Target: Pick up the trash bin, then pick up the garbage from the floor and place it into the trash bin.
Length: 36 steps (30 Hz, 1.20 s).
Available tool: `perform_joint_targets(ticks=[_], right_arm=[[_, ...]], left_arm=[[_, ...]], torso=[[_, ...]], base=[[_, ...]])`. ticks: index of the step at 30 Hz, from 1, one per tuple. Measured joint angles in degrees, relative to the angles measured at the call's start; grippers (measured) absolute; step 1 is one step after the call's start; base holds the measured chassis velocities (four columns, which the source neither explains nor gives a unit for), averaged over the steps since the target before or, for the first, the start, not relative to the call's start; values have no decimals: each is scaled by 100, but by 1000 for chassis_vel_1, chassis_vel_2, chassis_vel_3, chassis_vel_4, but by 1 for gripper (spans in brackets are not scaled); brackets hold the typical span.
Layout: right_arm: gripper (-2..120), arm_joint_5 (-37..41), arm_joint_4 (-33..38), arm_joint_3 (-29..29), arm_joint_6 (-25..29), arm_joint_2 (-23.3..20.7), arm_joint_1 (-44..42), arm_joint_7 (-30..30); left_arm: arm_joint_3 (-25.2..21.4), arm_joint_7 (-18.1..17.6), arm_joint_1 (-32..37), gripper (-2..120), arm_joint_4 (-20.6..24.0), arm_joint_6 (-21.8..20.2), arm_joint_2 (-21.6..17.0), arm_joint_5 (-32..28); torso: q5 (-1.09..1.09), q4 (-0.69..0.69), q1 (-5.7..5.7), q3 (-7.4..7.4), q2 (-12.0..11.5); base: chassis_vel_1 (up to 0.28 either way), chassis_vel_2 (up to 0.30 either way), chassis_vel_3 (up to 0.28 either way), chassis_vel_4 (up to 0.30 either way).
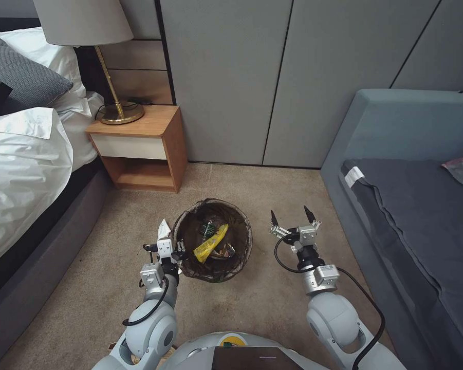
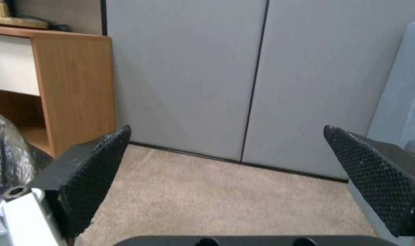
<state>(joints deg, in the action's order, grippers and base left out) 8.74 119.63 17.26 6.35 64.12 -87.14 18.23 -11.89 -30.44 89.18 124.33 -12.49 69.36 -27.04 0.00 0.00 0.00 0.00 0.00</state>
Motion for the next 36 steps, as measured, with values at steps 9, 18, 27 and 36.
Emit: perform_joint_targets(ticks=[9,18,27,36], right_arm=[[100,-2,-58,-57,14,-16,49,28],[100,21,-126,-50,-14,-60,117,123],[100,30,-169,-57,-63,-55,174,212],[100,36,-178,-50,-86,-64,187,250]], left_arm=[[-5,-8,-28,2,-36,4,47,-36],[-25,-8,-45,2,-56,8,57,-44],[-32,-7,-60,2,-71,9,61,-47],[-39,-5,-57,2,-74,12,62,-47]], torso=[[0,0,0,0,0],[1,1,0,0,0],[1,0,0,0,0],[1,0,0,0,0]], base=[[12,20,15,16],[70,67,66,82],[112,105,104,111],[134,118,134,118]])
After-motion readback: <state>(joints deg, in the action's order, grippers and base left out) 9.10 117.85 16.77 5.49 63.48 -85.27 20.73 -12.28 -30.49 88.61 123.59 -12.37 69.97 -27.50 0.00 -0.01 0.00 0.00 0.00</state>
